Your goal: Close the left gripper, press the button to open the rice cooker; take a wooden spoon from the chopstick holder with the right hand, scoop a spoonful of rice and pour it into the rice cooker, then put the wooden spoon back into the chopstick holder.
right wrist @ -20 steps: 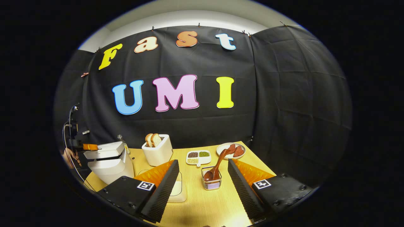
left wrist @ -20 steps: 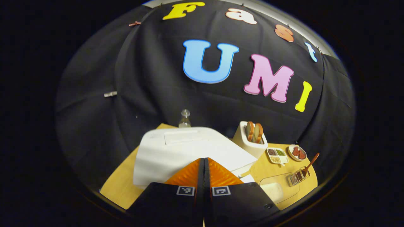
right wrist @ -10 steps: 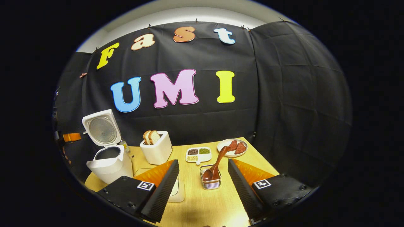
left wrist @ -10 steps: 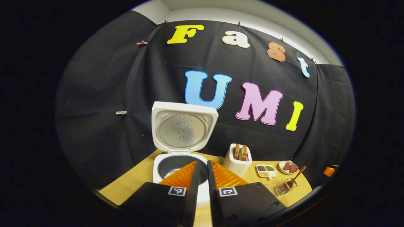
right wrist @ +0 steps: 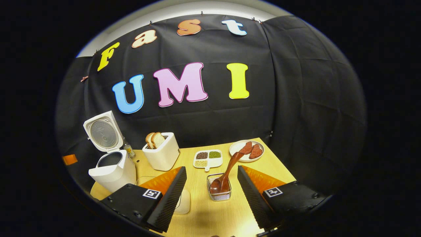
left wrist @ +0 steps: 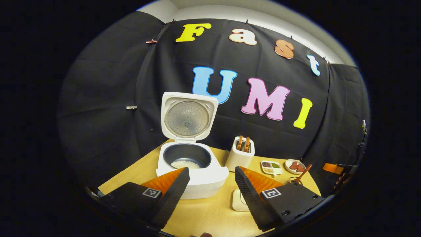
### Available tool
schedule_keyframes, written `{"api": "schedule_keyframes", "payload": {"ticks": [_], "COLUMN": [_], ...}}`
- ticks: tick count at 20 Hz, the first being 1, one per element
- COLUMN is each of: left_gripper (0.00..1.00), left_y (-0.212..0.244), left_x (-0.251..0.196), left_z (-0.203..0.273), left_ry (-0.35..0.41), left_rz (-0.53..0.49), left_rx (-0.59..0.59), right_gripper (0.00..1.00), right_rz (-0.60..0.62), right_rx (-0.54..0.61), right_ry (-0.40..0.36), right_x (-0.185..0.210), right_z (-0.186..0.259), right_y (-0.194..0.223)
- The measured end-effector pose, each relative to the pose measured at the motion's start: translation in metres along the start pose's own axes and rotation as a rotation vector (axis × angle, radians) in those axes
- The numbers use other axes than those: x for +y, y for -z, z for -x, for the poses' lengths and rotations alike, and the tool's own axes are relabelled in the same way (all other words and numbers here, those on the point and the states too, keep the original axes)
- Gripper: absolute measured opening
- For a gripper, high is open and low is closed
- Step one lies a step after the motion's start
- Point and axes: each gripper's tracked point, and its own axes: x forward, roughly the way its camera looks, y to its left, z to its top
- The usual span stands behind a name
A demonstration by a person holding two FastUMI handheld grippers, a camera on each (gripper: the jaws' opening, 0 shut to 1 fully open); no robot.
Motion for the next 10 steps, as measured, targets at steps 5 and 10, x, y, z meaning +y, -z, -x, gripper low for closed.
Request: {"api": "schedule_keyframes", "payload": {"ticks": [5, 10], "left_gripper": [0.96, 0.96], "left_y": [0.021, 0.044], "left_x": [-0.009, -0.014], "left_z": [0.012, 0.017], "left_ry": [-0.043, -0.103], "left_rz": [-0.027, -0.032], "left_rx": [0.049, 0.106], "right_gripper": [0.98, 0.99], "right_rz": [-0.065, -0.155], "right_rx": [0.083, 0.158], "right_ry": [-0.009, -0.011], "right_x": [-0.017, -0.035], "right_z": [-0.038, -0.088], "right_y": [0.029, 0.052]}}
